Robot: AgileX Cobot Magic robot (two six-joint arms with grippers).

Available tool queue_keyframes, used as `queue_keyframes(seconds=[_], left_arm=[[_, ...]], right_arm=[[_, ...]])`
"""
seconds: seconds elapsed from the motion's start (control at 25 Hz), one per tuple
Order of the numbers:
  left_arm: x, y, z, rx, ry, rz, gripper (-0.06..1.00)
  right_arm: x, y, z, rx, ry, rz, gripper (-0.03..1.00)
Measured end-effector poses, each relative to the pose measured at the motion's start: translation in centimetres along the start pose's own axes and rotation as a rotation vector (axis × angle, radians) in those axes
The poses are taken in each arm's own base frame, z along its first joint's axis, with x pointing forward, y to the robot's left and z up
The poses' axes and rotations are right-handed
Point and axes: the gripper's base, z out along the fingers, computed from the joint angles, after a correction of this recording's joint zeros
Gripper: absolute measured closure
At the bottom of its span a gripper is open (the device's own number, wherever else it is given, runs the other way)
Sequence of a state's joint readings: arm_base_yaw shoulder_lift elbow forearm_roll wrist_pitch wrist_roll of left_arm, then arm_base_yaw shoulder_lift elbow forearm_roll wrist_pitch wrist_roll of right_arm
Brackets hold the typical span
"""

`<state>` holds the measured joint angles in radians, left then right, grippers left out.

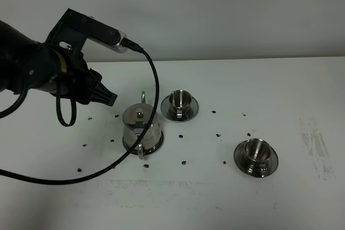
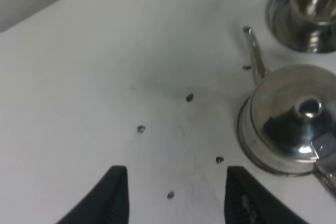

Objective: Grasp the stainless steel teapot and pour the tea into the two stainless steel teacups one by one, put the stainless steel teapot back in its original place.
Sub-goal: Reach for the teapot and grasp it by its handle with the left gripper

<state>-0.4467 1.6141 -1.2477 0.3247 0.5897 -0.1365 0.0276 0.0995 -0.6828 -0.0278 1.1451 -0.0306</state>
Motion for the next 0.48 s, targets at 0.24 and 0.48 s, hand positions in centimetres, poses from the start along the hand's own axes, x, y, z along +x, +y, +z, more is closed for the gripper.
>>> queue_keyframes(seconds=[0.24,0.48], left_arm=[[0.1,-2.1,-0.6,-0.043,0.029,-0.039,0.51],[0.0,-4.8,-1.3,-0.001,0.026,-0.018,0.51]], right_arm=[[2.7,0.4,1.2,-0.025,-0.017,0.005,0.53],[3.6,0.6,2.2,-0.048,0.023,-0.037,0.53]])
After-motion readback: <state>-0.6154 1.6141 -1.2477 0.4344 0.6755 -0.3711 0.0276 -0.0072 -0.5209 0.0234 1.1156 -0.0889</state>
